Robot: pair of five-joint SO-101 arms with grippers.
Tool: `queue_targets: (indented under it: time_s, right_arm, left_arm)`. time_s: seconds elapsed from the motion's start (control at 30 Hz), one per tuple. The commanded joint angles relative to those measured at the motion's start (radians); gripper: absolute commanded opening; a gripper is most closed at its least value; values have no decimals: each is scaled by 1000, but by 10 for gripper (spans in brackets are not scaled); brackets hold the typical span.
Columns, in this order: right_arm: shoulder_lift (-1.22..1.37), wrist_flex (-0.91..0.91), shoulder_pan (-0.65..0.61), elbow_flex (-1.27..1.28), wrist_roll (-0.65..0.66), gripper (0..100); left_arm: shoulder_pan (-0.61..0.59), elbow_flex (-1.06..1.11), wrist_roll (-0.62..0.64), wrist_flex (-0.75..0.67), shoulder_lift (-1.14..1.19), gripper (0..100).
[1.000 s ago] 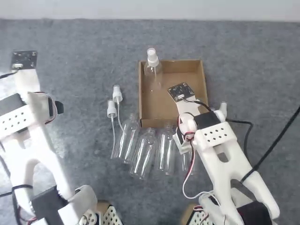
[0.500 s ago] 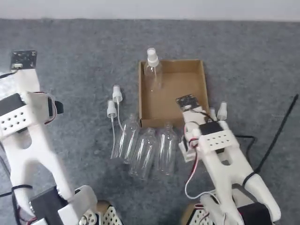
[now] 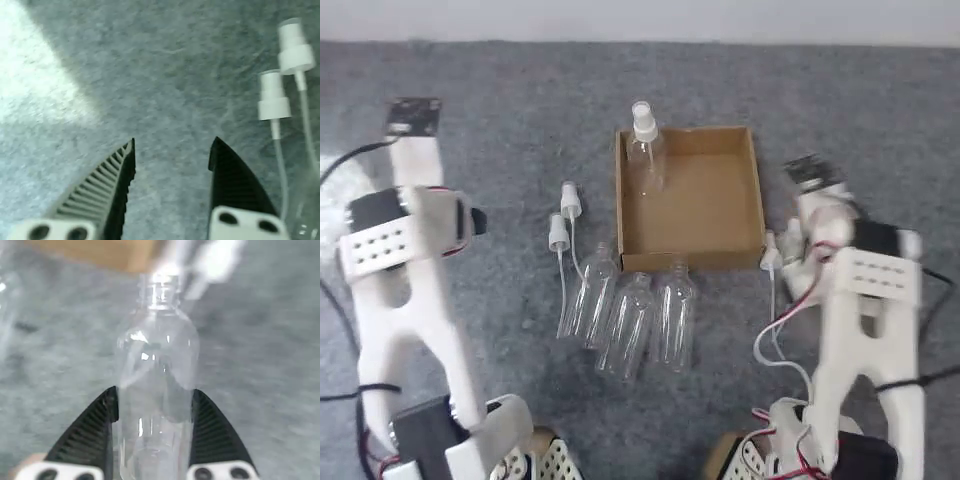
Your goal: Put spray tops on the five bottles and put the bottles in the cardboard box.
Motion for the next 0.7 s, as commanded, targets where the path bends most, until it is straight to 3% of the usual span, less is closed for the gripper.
queue_targets:
  time_s: [0.0,0.17,0.33,0.53,0.67]
  right_arm:
    - [-41,5,205,-123,163,7]
    - [-38,-180,381,-48,236,9]
    - [65,-352,430,23,259,9]
    - [262,-401,449,-34,279,9]
    - [303,-401,473,-61,284,9]
  left_arm:
    - [109,-12,69,-2,-2,224]
    - [256,-5,184,-107,15,222]
    - [364,-61,288,-230,180,221]
    - [384,-349,341,-230,500,194]
    - [391,-585,347,-150,703,186]
